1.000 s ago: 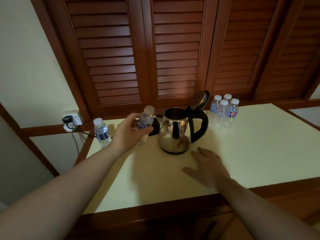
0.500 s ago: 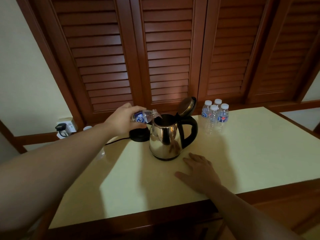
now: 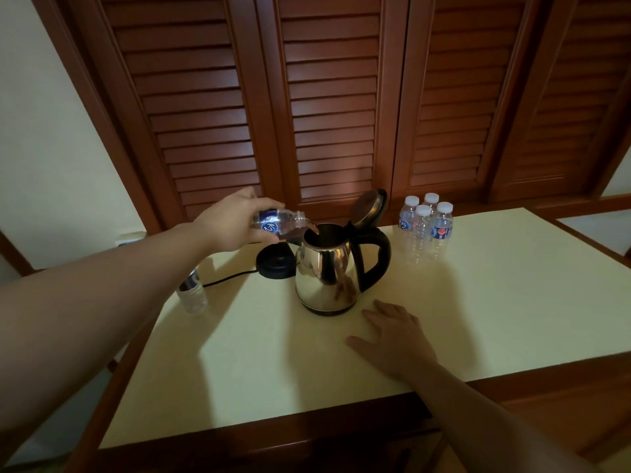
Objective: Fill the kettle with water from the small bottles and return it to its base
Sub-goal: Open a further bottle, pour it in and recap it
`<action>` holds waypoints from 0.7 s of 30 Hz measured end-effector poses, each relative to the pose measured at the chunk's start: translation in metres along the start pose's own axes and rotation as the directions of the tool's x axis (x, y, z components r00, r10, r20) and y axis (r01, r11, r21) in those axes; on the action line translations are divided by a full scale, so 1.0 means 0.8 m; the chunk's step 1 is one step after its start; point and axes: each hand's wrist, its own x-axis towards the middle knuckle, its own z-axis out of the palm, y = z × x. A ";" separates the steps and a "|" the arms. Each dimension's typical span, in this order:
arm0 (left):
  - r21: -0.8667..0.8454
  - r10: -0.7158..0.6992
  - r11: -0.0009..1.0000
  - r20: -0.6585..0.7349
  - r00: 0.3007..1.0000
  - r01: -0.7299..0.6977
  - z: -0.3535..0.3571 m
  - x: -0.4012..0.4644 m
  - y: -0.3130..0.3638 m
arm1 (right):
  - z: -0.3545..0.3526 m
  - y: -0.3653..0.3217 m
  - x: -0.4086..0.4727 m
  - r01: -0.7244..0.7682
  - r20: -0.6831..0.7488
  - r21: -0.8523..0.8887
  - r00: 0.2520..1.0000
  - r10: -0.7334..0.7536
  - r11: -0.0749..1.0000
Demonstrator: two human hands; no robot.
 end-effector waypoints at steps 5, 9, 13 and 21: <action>0.053 0.005 0.999 0.003 1.000 -0.005 -0.013 0.001 0.004 | -0.002 0.000 -0.001 0.003 0.013 -0.001 1.000 -0.003 1.000; 0.085 0.014 0.996 0.007 1.000 -0.015 -0.020 0.001 0.006 | -0.003 -0.001 -0.002 0.000 0.004 0.011 1.000 0.000 1.000; 0.116 0.018 0.993 0.021 1.000 -0.021 -0.025 0.001 0.008 | -0.001 -0.001 -0.002 -0.001 0.000 0.022 1.000 0.001 1.000; 0.163 0.019 0.986 0.041 0.999 -0.026 -0.041 0.004 0.011 | 0.004 0.004 -0.001 -0.007 -0.015 0.036 1.000 0.008 0.999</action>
